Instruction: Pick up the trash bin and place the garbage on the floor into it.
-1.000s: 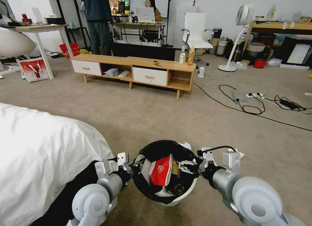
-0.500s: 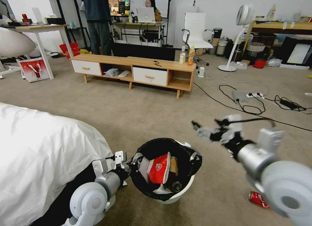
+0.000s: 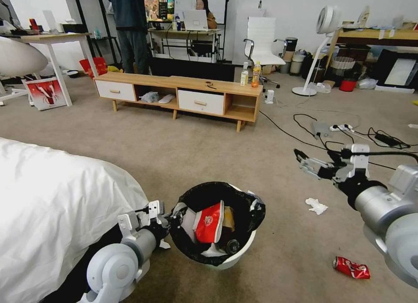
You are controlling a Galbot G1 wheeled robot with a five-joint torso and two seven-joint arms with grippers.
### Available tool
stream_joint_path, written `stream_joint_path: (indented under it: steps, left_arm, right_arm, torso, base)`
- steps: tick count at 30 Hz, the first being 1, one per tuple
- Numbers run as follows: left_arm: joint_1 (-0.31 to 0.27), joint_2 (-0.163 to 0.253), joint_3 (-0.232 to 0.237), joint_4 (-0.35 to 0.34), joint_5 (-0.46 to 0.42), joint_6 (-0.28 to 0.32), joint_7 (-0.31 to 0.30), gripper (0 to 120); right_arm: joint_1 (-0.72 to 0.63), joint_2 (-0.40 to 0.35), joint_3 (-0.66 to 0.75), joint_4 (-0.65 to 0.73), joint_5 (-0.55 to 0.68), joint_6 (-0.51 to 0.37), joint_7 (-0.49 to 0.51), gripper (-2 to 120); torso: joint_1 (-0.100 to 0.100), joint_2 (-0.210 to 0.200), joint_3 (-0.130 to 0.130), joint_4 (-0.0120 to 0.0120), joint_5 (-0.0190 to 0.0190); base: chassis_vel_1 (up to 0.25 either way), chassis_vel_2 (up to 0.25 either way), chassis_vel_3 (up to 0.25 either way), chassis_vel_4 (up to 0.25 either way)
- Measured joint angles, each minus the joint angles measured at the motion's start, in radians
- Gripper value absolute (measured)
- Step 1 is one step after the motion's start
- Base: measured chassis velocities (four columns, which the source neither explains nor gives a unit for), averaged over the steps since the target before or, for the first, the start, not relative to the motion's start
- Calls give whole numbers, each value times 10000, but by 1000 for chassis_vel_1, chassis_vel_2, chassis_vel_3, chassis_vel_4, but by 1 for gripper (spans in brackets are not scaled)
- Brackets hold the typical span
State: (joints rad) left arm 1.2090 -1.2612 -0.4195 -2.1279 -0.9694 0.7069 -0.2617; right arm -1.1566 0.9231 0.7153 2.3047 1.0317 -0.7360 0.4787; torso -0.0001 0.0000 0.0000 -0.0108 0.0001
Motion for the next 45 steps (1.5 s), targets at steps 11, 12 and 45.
stream_joint_path:
  steps: [11,12,45]
  left_arm:
    - [2,41,-111,-37,-157,7,12,7]
    - [-12,25,-111,-31,-159,7,13,7]
    - [224,165,-256,-233,-164,1,-36,7]
  right_arm:
    - [-1700,-661,950,-2300,-2806,608,-2676,100]
    - [-1978,-772,1112,-2523,-3249,821,-3140,100]
    - [-727,-223,1483,-11768,-12479,11054,-13757,100]
  torso:
    - [1,0,-1,-2,3]
    - [1,0,0,-2,1]
    - [0,0,0,0,-1]
  base:
    - [0,0,0,0]
    - [0,0,0,0]
    - [0,0,0,0]
